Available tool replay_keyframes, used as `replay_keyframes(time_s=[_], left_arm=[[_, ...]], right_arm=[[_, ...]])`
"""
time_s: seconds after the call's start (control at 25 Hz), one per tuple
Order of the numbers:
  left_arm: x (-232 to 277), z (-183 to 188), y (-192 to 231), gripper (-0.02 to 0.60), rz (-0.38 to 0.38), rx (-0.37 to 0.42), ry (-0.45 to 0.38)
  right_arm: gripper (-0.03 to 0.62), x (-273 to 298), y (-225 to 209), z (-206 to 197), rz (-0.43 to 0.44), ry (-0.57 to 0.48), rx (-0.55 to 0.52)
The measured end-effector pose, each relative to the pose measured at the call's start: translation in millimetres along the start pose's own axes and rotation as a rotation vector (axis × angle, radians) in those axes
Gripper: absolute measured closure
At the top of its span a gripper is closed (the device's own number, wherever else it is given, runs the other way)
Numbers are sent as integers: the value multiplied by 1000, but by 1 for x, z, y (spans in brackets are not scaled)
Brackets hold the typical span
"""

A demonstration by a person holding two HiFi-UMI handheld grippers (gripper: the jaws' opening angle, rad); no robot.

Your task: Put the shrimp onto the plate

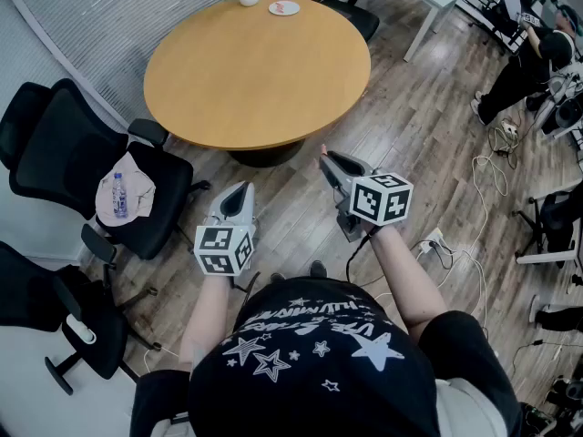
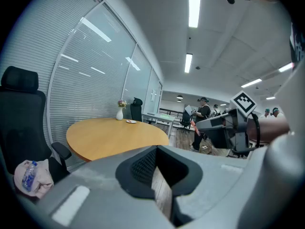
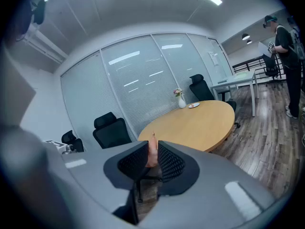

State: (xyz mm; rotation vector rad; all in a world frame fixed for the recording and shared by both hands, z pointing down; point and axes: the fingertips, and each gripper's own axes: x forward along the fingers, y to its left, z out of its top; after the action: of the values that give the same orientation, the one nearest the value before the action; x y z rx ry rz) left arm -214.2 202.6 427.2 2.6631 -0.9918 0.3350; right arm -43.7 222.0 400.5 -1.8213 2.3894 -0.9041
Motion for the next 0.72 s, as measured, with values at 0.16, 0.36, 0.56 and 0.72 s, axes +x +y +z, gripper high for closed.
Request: replay_keyframes(time_s=[0.16,0.36,0.56,0.72], left_arm=[[-1,1,1,580,-2,-1,-4],[-3,-4,1,580,-13,-6,7],[-4,-13,4,580,-28,-18,27],[-7,-25,7,580,-41,-30,51]], right_arm=[[530,0,2,-3,-2,5,-1],[530,-1,3,-9,-10,12,6],[530,2,4,-17,-24,17,20],[530,4,3,-30,-57,29,42]])
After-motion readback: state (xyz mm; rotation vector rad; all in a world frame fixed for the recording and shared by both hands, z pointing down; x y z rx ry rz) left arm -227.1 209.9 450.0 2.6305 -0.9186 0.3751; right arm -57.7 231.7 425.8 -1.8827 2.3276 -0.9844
